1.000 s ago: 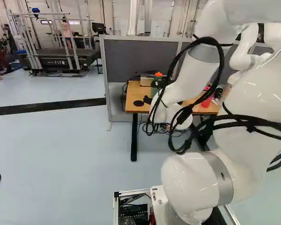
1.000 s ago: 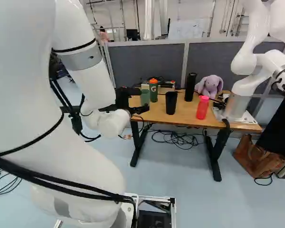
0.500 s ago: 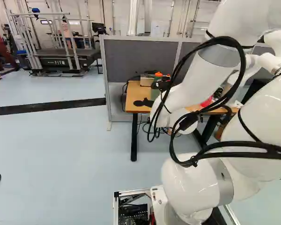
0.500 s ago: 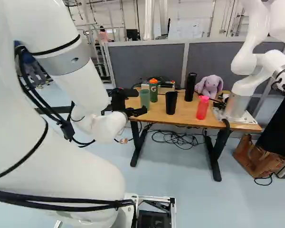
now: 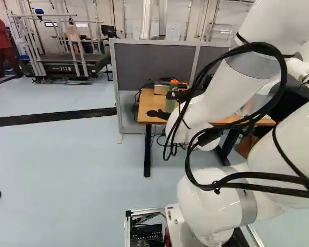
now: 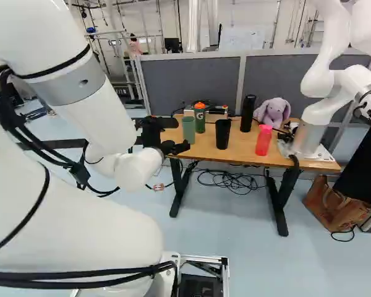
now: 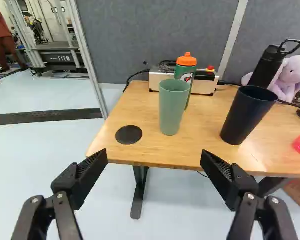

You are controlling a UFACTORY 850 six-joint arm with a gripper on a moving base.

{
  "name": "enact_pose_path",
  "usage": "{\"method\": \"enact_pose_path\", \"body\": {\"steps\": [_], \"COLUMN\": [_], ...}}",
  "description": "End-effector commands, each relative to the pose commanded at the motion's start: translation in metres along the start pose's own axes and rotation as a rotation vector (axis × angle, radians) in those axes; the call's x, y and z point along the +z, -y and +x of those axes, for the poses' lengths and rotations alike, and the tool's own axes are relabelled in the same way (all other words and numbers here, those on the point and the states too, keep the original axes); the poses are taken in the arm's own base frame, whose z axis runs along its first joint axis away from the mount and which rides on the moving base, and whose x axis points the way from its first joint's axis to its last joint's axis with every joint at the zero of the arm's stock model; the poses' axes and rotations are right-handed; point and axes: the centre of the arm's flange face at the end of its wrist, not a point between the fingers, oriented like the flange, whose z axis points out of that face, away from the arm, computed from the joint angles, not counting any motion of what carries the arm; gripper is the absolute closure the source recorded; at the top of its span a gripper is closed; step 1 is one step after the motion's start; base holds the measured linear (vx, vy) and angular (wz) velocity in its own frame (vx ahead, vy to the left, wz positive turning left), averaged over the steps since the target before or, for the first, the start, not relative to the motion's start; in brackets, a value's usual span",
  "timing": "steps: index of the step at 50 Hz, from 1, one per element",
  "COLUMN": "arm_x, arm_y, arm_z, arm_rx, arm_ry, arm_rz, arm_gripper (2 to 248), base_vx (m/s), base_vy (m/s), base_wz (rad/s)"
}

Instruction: Place the green cup on the table

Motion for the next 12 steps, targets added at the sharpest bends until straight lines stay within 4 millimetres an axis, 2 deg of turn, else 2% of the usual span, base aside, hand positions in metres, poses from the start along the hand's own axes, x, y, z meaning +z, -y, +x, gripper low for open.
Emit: {"method": "enact_pose_path", "body": {"steps": [12], "arm_x": [-0.0016], "arm_y": [0.0002], "arm_z": [-0.0005], "arm_rx": [0.0], "arm_ry": [0.001], "arm_rz": [0.001], "arm_gripper": [3], "base_vx": [0.0], "base_vy": [0.0], "base_wz": [0.0]}}
